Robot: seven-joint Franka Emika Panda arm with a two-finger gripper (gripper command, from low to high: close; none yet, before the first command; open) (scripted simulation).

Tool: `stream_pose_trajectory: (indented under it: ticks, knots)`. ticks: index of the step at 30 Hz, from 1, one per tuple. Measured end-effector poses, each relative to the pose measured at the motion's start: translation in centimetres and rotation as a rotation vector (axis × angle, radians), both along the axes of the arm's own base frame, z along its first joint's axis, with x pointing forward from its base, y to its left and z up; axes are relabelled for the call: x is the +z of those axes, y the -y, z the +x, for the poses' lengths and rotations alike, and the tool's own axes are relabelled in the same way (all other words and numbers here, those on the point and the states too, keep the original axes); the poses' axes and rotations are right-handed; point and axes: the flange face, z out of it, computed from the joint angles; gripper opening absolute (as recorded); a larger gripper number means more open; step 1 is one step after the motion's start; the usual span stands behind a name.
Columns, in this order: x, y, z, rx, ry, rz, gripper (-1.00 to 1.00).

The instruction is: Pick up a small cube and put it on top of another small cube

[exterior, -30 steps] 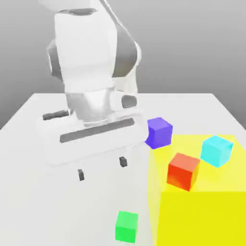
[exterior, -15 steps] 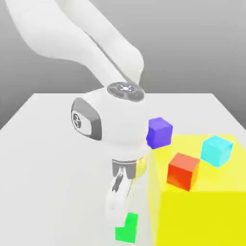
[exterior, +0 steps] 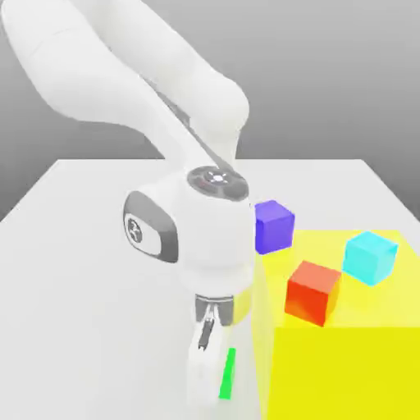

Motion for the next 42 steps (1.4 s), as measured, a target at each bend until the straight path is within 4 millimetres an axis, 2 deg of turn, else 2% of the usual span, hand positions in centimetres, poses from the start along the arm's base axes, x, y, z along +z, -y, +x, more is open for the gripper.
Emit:
stream_pose_trajectory:
  ticks: [5,10,15,20,25,30,32,33,36,37,42]
  knots:
    - [7.8,2.6,1.9,-0.341,0.059,-0.006,-1.0]
    - [15.0,3.5,2.6,-0.673,0.11,0.004,-1.0]
    - [20.8,2.5,2.7,-0.979,0.141,0.024,-1.0]
    - [24.6,-0.2,2.6,-1.262,0.147,0.044,-1.0]
    - [26.3,-4.1,2.8,-1.529,0.119,0.054,-1.0]
    - [25.7,-8.6,3.2,-1.786,0.054,0.041,-1.0]
    - [24.8,-10.5,3.4,-1.887,0.017,0.027,-1.0]
    - [23.8,-11.1,3.5,-1.914,0.005,0.022,-1.0]
    - [19.3,-11.6,3.6,-1.938,-0.005,0.017,-1.0]
    - [18.3,-11.6,3.6,-1.94,-0.005,0.017,1.0]
    - [18.3,-11.6,3.6,-1.94,-0.004,0.017,1.0]
